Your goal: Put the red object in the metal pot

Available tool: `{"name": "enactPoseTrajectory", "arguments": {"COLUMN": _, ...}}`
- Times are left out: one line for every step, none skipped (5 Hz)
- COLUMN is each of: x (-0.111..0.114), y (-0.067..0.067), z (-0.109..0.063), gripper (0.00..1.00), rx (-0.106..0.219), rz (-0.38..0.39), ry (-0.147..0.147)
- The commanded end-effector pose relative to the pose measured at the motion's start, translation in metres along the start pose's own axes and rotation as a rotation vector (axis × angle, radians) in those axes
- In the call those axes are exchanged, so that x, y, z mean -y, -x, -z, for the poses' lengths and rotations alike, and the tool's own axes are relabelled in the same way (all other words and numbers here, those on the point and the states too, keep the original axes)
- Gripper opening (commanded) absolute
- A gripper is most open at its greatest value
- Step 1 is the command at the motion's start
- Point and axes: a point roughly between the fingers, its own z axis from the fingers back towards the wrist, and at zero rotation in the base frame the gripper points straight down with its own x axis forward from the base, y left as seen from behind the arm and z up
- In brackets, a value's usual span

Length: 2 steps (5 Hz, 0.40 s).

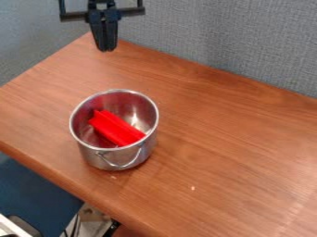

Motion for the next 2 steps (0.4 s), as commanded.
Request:
{"name": "enactPoseTrajectory", "arguments": {"x": -0.001, "y": 0.014, "z": 0.005, "gripper": 0.00, "rx": 0.070, "rz": -0.049, "ry": 0.021}}
{"name": "enactPoseTrajectory", "arguments": {"x": 0.001, "y": 0.042, "z": 0.019, "gripper": 0.00, "rx": 0.066, "rz": -0.096, "ry": 0.035}}
